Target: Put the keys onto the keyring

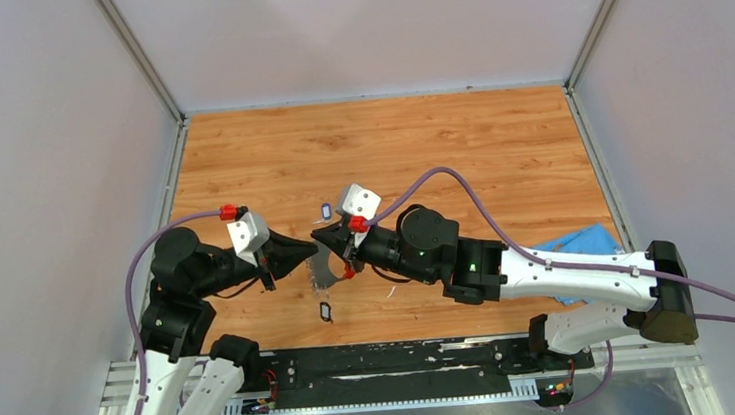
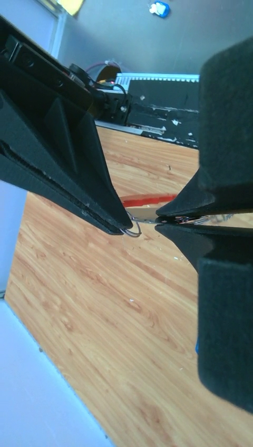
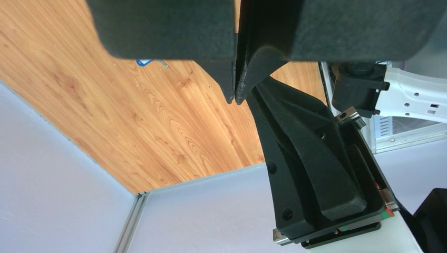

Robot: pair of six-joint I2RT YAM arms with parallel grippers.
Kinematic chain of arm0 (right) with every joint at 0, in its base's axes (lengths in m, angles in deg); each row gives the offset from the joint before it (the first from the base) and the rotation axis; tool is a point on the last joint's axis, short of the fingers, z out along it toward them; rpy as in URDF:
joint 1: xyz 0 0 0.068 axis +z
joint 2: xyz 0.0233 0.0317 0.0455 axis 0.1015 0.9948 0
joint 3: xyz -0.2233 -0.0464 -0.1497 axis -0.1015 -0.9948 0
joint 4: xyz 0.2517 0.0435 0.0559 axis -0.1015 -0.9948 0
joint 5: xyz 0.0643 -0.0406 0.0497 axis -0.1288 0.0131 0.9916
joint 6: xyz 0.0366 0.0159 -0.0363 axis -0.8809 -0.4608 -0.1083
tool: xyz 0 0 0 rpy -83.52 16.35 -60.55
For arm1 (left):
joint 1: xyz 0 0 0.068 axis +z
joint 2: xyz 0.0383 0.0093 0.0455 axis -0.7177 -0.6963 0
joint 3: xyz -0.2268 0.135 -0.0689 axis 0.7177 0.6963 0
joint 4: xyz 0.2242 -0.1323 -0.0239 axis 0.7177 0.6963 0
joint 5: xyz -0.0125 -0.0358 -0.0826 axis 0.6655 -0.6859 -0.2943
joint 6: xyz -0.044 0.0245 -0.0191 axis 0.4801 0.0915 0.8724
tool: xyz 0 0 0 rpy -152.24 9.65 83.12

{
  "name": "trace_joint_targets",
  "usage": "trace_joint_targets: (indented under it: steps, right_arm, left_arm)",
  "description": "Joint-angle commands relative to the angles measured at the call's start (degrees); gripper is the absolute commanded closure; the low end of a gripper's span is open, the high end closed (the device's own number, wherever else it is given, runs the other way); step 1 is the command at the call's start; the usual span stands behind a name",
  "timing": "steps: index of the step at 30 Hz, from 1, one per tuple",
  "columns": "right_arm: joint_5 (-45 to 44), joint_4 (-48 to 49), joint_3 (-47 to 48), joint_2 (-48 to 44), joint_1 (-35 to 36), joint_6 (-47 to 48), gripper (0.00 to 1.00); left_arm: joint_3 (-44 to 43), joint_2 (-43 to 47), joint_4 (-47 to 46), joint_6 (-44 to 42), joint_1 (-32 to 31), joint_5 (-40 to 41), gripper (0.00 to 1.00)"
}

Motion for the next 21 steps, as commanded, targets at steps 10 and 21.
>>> trace_joint_targets:
  steps: [10, 21]
  right_arm:
    - [-4.7, 8.9, -3.0, -0.1, 1.1, -0.4, 1.0]
    - [-8.2, 15.3, -7.5, -1.5, 2.0, 2.1, 1.0]
  left_arm:
    - [2.3, 1.9, -13.4, 17.3, 0.2, 3.1, 1.0]
    - [2.0, 2.8, -16.0, 22.2, 0.2, 5.7, 1.0]
